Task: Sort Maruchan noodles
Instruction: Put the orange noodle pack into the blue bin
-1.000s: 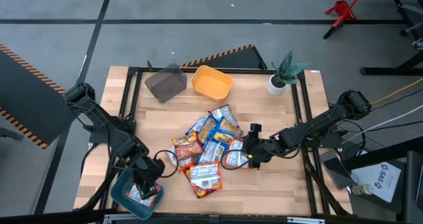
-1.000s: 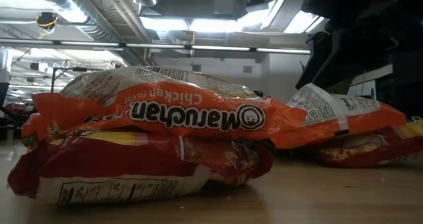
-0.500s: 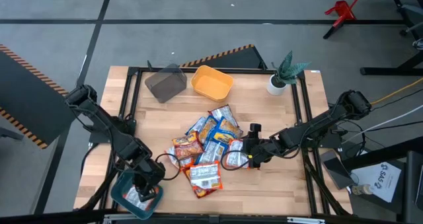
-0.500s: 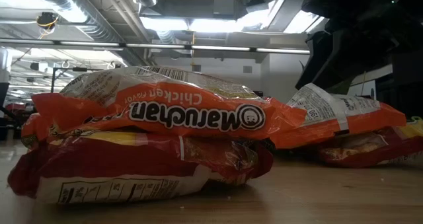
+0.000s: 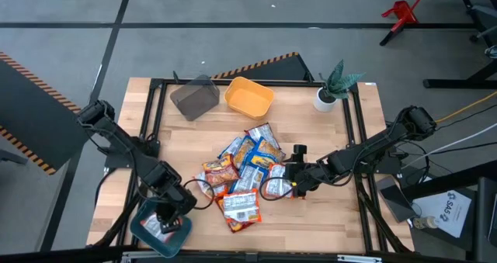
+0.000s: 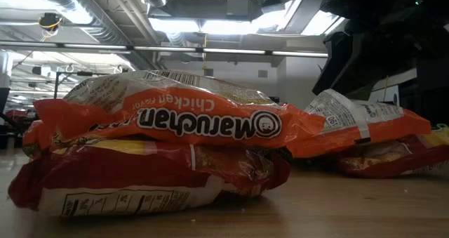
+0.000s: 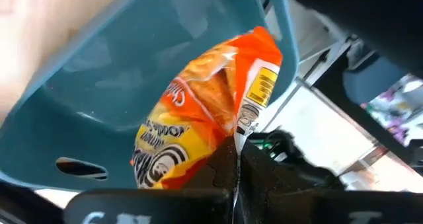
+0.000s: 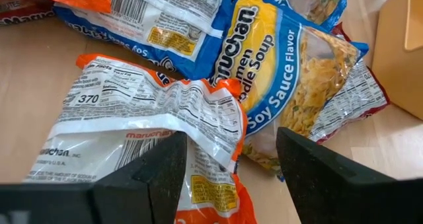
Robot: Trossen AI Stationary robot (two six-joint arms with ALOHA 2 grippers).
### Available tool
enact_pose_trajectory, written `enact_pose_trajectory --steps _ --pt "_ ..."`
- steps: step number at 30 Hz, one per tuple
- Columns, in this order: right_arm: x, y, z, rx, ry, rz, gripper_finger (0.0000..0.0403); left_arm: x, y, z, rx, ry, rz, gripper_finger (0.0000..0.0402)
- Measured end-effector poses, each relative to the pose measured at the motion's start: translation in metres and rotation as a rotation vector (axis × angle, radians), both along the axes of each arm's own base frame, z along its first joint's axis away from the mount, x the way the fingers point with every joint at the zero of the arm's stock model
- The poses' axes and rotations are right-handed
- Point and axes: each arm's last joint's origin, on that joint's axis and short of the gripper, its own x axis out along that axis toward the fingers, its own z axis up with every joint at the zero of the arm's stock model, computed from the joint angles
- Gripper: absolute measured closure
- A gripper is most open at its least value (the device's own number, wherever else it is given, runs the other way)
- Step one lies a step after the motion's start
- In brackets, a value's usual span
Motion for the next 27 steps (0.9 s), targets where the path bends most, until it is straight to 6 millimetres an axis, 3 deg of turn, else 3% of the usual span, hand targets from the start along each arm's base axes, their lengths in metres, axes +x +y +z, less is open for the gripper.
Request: enact_pose_trajectory --steps 7,27 --pt "0.0 0.0 0.0 0.0 0.0 0.0 0.0181 0.016 -0.002 0.001 -0.064 -0.072 0.062 0.0401" --pt "0.0 0.0 0.0 -0.015 0.007 0.021 0.0181 0.018 -0.008 -0.014 -0.104 -0.001 0.011 0.0401"
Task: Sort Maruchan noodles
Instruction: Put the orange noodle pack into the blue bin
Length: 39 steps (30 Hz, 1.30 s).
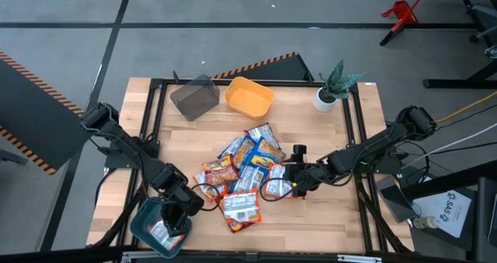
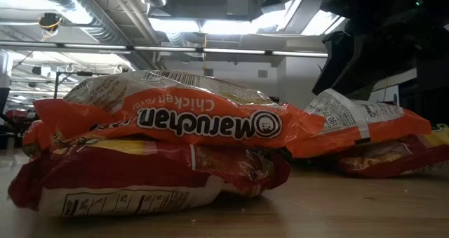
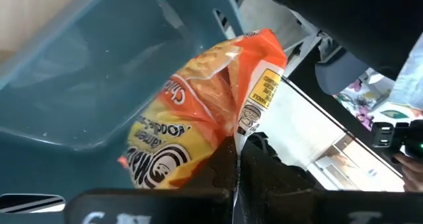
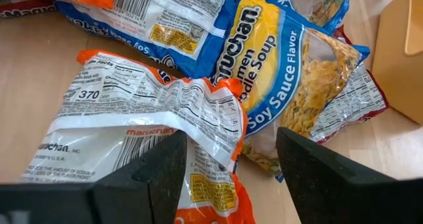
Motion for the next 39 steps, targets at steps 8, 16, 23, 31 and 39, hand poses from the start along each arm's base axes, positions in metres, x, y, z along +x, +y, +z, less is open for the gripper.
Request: enact_pose_trajectory --steps 8,16,23,31,39 --pt "0.0 0.0 0.0 -0.001 0.001 0.0 0.0181 -0.002 -0.001 -0.013 -0.043 0.004 0.011 0.0401" --pt "0.0 0.0 0.0 -0.003 0.006 0.0 0.0181 -0.004 0.0 -0.031 -0.083 0.017 0.046 0.0401" --pt "0.0 0.0 0.0 -0.019 0.011 0.02 0.0181 -0.005 0.001 -0.034 -0.076 0.017 0.046 0.0381" --pt "0.0 0.0 0.0 -0.02 0.011 0.019 0.0181 -0.005 0.001 -0.034 -0.082 -0.01 0.013 0.0303" --pt "-0.001 0.0 -0.001 -0.024 0.013 0.021 0.0181 -0.003 0.005 -0.034 -0.083 -0.019 0.009 0.0262"
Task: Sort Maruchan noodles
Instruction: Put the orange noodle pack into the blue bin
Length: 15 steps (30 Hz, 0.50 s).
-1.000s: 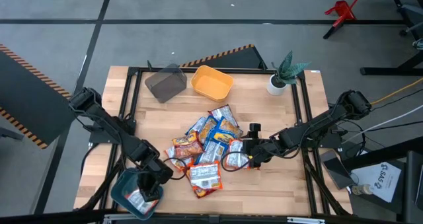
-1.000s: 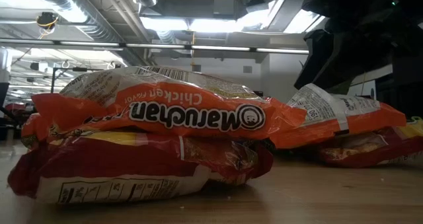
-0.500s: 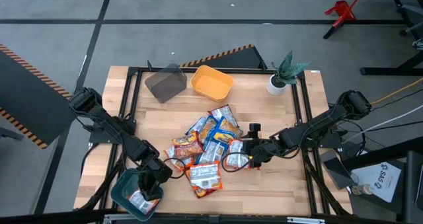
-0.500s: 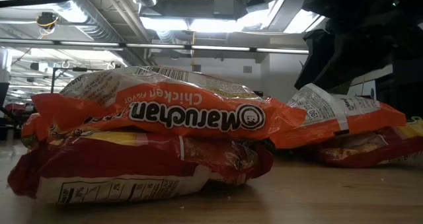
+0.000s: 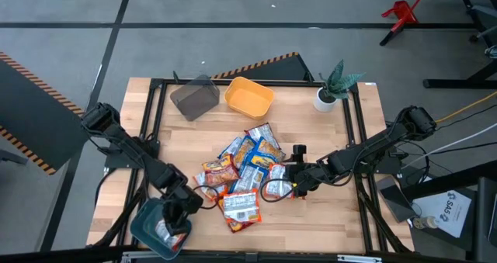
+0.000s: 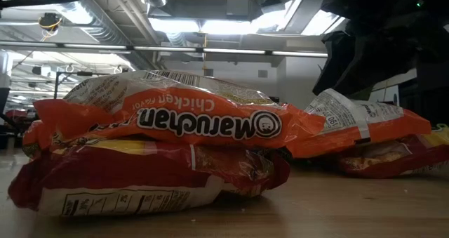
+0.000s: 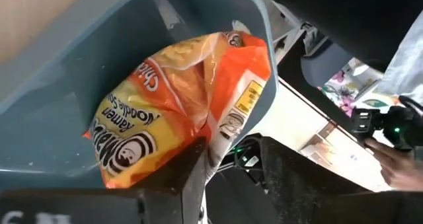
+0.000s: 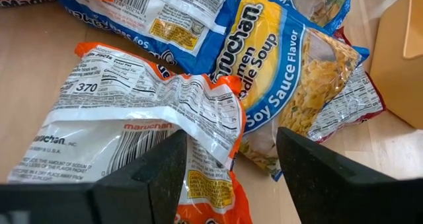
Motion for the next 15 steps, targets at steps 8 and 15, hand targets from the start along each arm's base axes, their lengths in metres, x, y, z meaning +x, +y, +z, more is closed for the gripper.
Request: enact_pose_trajectory --steps 8,15 --pt "0.0 0.0 0.0 -0.019 0.005 0.019 0.0181 0.003 0.011 0.009 0.016 -0.036 0.058 0.026" --pt "0.0 0.0 0.0 -0.02 0.008 0.019 0.0181 0.006 0.017 0.011 -0.002 -0.04 0.071 0.026"
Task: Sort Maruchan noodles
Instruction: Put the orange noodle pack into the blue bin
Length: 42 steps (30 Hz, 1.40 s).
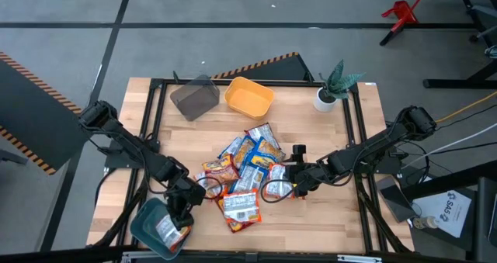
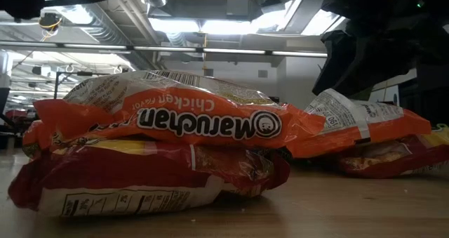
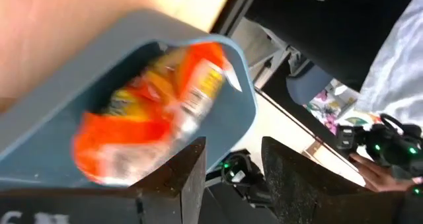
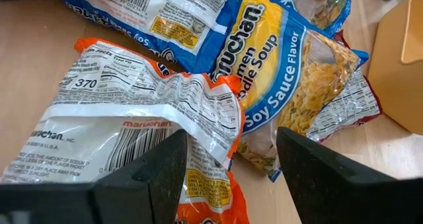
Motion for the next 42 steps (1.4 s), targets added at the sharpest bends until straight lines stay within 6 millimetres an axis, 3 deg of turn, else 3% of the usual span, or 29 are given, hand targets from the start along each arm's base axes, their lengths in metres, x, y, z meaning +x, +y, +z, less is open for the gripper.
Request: enact_pose_trajectory --steps 7,12,22,31,42 --pt "0.0 0.0 0.0 -0.002 0.004 0.001 0.0181 0.001 0.003 0.004 0.004 -0.036 0.018 0.0264" --pt "-0.001 0.0 -0.001 -0.006 0.01 0.001 0.0181 -0.003 0.0 0.0 0.123 -0.107 0.029 0.0264" --pt "-0.001 0.0 -0.001 -0.004 0.014 0.002 0.0181 -0.021 -0.008 -0.008 0.276 -0.07 0.021 0.0264" --pt "-0.001 0.0 -0.001 -0.017 0.019 0.018 0.0181 -0.032 -0.014 -0.016 0.278 0.011 0.034 0.0264" --pt "-0.001 0.0 -0.001 -0.019 0.017 0.017 0.0181 -0.029 -0.016 -0.015 0.22 -0.001 0.043 0.0264"
